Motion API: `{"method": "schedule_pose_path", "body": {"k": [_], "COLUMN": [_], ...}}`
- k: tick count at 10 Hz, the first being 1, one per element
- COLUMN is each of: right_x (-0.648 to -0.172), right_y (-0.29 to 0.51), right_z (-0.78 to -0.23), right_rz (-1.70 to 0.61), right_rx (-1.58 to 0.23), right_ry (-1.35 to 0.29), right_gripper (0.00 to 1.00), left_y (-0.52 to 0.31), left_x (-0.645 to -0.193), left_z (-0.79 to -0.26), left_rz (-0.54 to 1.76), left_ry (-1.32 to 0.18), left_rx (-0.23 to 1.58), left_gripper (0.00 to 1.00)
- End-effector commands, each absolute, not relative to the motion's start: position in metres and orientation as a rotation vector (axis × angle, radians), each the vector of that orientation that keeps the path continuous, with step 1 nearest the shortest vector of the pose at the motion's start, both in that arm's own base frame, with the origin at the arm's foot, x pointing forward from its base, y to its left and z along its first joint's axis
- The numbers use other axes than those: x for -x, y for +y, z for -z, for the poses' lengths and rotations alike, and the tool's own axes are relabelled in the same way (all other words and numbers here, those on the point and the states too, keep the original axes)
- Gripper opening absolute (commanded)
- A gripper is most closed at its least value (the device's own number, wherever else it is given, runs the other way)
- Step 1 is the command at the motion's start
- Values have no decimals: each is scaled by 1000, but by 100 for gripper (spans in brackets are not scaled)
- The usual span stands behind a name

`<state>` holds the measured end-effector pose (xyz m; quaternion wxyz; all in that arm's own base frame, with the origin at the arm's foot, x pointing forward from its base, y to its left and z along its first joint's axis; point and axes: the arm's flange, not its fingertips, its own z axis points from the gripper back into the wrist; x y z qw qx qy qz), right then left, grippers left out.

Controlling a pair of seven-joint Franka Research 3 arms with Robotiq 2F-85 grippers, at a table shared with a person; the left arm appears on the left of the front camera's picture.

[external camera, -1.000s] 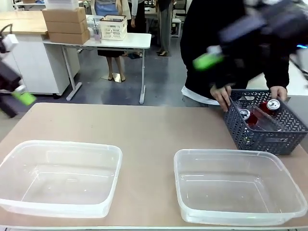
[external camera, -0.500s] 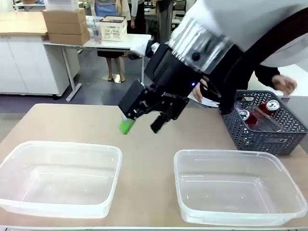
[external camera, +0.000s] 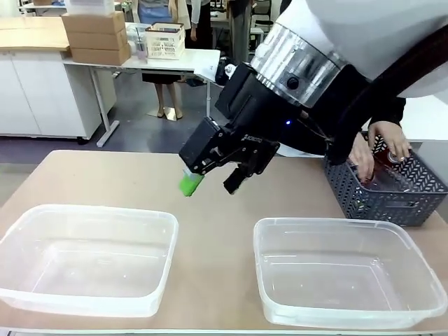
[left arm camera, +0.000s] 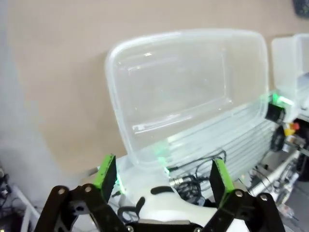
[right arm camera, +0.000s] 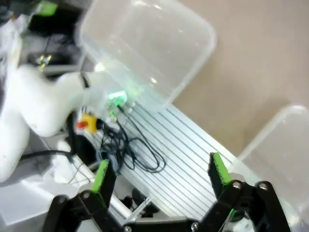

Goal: Sort the waste into each basket.
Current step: Pick up the Organizing box on the left side of the table and lift it.

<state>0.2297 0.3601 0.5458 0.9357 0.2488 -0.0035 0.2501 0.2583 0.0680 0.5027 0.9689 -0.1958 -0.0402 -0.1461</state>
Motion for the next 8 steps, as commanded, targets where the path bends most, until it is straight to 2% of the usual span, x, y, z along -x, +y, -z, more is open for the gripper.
{"method": "schedule_pose_path", "body": {"k": [1,2,3,5,6,7,8], "right_x": [-222,-214,-206,-207,-214,-188,-188], "right_y": [418,444,470,494,493,458,458], "right_z": [-509,-485,-463,-444,-435,-433,-433], "right_rz": [-153,57,109,214,230,86,86], "right_rx": [-306,-165,-120,-108,-53,-153,-153], "right_ry": [130,173,201,47,-38,85,85], "right_gripper": [100,100,100,100,100,100,100], "left_y": [61,53,51,33,28,23,47], "left_x": [-254,-251,-245,-236,-233,-245,-281], "left_z": [-480,-467,-453,-432,-415,-395,-494], "left_rz": [197,196,200,262,267,175,273], "left_ry": [-102,-89,-71,-11,11,168,-12], "left_rx": [218,182,114,105,140,219,119], "left_gripper": [100,100,100,100,100,100,100]}}
